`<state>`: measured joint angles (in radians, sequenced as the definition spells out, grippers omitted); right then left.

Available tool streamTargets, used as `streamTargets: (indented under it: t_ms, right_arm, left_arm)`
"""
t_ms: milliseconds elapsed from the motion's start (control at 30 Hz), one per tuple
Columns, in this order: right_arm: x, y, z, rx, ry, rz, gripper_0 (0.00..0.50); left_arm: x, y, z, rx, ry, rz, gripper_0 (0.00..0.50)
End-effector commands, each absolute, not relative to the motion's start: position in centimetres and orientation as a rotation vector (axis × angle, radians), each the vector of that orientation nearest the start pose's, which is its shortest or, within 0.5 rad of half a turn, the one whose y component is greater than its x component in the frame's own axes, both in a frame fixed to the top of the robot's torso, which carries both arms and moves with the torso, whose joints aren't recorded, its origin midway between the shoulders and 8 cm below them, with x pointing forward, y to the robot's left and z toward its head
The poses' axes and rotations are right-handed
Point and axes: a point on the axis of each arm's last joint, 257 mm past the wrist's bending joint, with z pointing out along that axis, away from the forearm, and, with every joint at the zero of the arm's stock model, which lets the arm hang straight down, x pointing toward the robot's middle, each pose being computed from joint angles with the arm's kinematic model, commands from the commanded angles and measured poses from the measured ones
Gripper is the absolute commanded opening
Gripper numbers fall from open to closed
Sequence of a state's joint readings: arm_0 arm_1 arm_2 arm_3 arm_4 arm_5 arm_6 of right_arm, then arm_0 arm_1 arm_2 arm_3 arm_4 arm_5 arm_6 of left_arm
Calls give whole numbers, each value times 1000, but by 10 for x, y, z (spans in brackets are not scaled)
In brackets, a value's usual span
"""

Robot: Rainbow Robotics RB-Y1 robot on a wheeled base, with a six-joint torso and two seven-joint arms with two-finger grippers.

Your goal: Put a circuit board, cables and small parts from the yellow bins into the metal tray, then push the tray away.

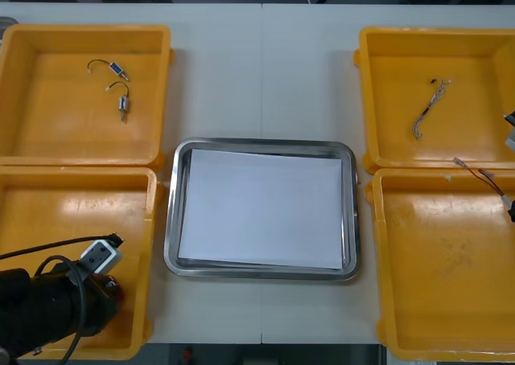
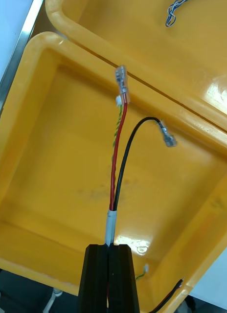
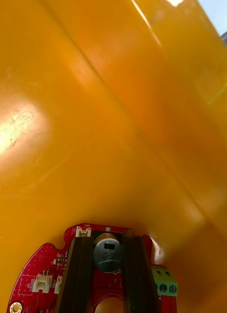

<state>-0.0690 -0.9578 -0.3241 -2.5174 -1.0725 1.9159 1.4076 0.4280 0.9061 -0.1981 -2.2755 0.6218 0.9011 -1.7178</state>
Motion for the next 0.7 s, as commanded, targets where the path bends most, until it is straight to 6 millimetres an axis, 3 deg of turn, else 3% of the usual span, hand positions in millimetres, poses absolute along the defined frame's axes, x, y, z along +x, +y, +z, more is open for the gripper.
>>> streamTargets:
  t_ms: [33, 433, 567, 600, 700]
  right_arm:
    - [321, -323, -110, -713, 2525, -223, 0]
    - [323, -295, -96, -828, 2468, -153, 0]
    - [323, -291, -95, -848, 2460, -145, 0]
    - [322, -288, -96, -862, 2461, -136, 0]
    - [321, -285, -97, -880, 2460, -130, 0]
  left_arm:
    - [323, 266, -289, 852, 2314, -17, 0]
    - [330, 258, -218, 824, 2329, -41, 0]
    - [331, 256, -207, 831, 2323, -25, 0]
    - [331, 247, -194, 811, 2320, -32, 0]
    - [332, 238, -180, 814, 2306, -28, 0]
